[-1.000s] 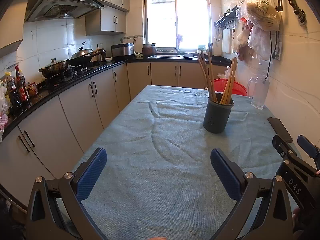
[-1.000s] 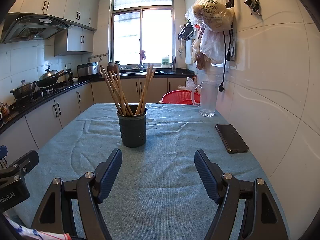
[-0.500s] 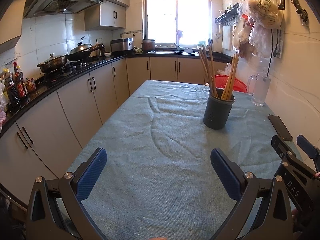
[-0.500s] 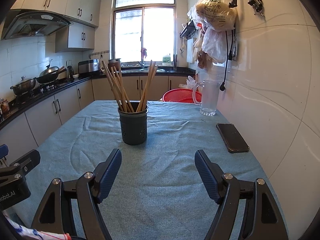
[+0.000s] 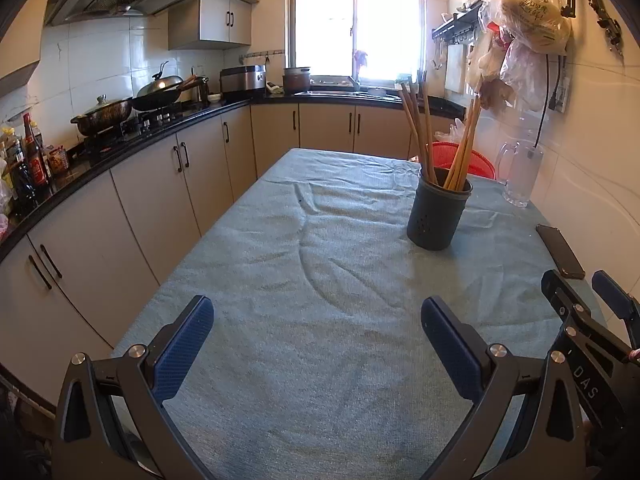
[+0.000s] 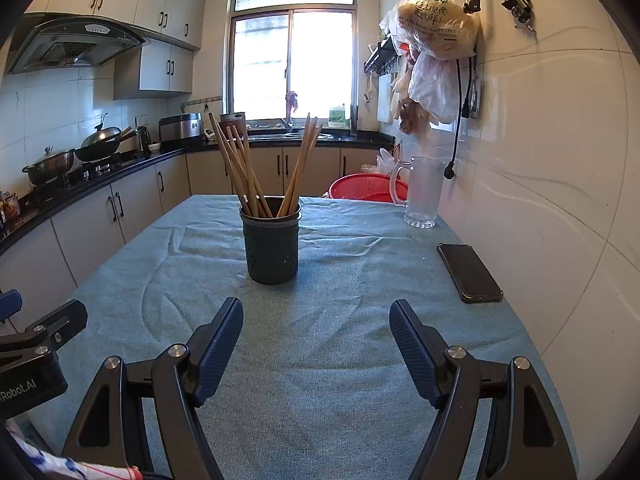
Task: Organize utensils
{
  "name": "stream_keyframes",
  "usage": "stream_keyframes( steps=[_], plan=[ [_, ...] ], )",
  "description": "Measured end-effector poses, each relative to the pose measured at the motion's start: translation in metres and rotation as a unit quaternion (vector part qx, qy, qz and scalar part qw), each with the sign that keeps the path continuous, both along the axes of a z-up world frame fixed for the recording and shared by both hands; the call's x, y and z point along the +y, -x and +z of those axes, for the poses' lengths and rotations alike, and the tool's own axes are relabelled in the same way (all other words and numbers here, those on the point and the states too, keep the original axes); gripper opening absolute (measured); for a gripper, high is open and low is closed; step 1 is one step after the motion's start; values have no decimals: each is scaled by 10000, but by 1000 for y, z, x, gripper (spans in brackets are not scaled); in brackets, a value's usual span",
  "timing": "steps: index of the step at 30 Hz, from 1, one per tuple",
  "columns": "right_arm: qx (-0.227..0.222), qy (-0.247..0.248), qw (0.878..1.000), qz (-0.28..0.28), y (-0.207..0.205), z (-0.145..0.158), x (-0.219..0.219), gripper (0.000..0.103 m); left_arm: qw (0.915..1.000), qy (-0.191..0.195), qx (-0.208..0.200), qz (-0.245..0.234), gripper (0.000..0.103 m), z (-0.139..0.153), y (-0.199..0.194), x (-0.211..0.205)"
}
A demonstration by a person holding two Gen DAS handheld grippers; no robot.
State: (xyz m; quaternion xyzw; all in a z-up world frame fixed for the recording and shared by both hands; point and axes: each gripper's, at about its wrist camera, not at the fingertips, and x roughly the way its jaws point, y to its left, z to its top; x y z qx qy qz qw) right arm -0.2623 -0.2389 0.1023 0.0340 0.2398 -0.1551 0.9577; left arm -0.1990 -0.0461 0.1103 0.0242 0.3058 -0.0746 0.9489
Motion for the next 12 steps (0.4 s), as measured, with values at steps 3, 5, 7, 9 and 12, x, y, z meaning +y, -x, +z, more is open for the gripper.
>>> stream_keyframes(
  steps=[3,5,7,9,12],
  plan=[
    [29,5,10000,15,-1,-1,1,80,10000,-16,24,35,103,-2,-1,0],
    [52,-8,10000,40,-3,-2,1,80,10000,-28,39,37,103,-3,-2,0],
    [80,-8,9999,67,-3,-4,2,80,10000,-49,53,39,103,-4,-2,-1],
    [106,2,9999,82,-4,-5,3,80,10000,-56,49,60,103,-5,-2,-2],
    [136,-33,9998,105,-5,-8,3,80,9999,-65,89,25,103,-5,-2,-2]
  ],
)
